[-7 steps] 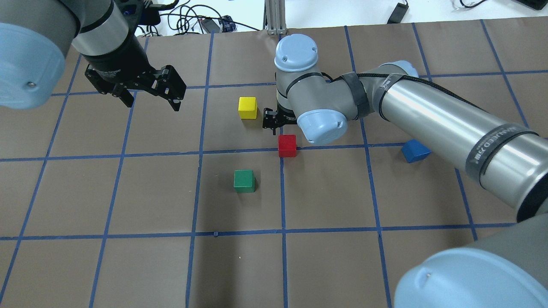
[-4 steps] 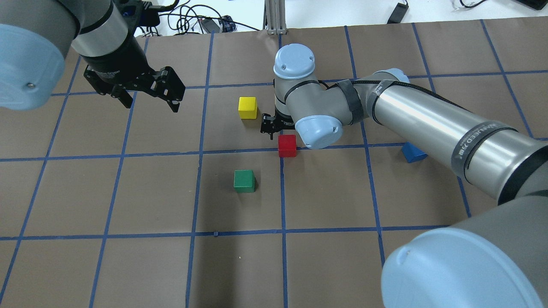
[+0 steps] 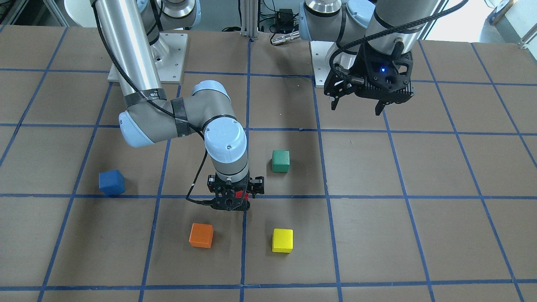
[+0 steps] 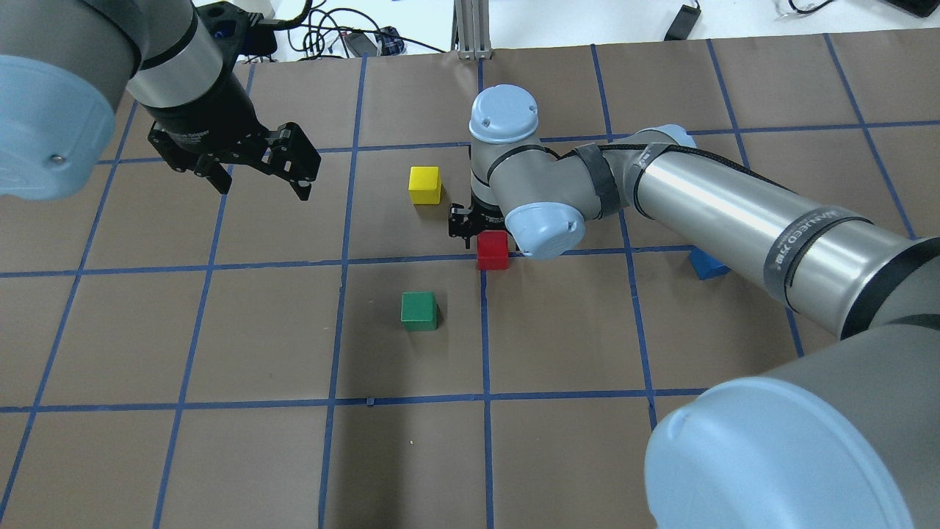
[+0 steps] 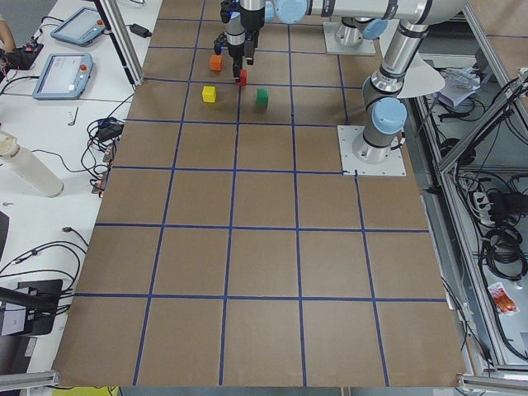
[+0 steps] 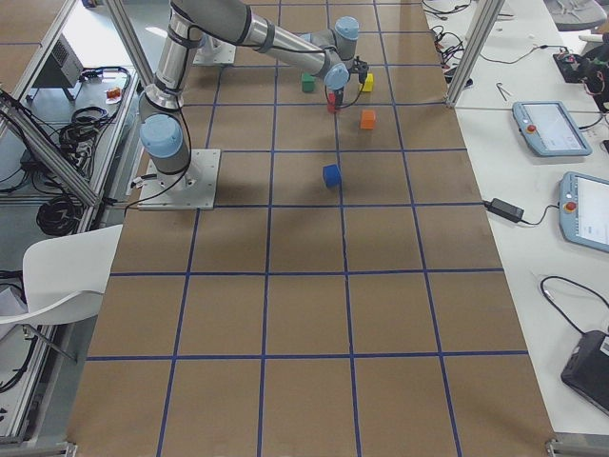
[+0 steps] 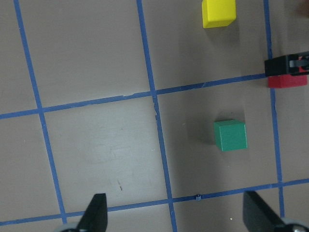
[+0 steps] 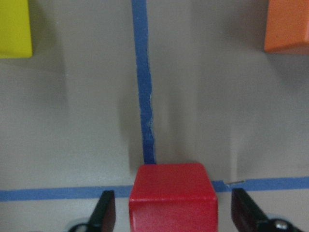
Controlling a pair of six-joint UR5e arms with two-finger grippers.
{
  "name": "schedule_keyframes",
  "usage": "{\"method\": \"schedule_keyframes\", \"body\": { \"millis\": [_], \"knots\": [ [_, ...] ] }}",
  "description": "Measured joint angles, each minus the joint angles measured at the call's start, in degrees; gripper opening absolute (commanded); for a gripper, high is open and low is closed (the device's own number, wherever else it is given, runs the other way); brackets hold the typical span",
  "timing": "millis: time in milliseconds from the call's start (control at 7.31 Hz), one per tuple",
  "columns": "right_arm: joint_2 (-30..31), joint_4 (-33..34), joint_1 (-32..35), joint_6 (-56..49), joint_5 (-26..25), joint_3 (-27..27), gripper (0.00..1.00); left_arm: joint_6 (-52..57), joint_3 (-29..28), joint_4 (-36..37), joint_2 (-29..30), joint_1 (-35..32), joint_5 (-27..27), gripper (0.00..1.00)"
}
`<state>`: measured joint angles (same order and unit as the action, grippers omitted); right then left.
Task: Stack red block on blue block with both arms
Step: 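Close the right gripper on the red cube and lift it, then carry the red cube with the right gripper over the blue cube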
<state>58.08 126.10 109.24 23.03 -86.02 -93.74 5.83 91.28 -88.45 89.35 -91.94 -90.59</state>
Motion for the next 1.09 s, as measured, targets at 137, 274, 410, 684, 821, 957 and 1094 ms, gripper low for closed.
{"method": "schedule_keyframes", "body": {
  "millis": [137, 274, 410, 684, 821, 957, 1094],
  "knots": [
    [0.2, -0.1, 0.0, 0.2, 1.1, 0.1, 0.0, -0.1, 0.0, 0.2, 0.0, 0.0, 0.0, 1.0],
    [0.5, -0.3, -0.1, 0.3, 1.8, 0.2, 0.0, 0.0, 0.0, 0.3, 0.0, 0.0, 0.0, 1.0],
    [1.5, -1.7, -0.4, 0.1, 2.0, 0.6, 0.0, 0.0, 0.0, 0.3, 0.0, 0.1, 0.1, 1.0],
    [6.0, -9.4, -3.6, -2.3, 1.9, 2.9, 0.0, 0.0, -0.1, 0.4, -0.1, 0.0, 0.2, 1.0],
    [8.2, -13.8, -6.9, -3.8, 1.8, 3.9, 0.0, 0.0, -0.2, 0.4, -0.1, 0.0, 0.2, 1.0],
    [10.8, -17.8, -11.1, -7.1, 1.4, 4.1, 0.0, 0.0, -0.2, 0.3, -0.2, 0.0, 0.2, 1.0],
    [13.4, -20.3, -15.6, -11.7, 1.1, 3.3, 0.0, 0.0, -0.3, 0.3, -0.2, 0.0, 0.1, 1.0]
  ]
}}
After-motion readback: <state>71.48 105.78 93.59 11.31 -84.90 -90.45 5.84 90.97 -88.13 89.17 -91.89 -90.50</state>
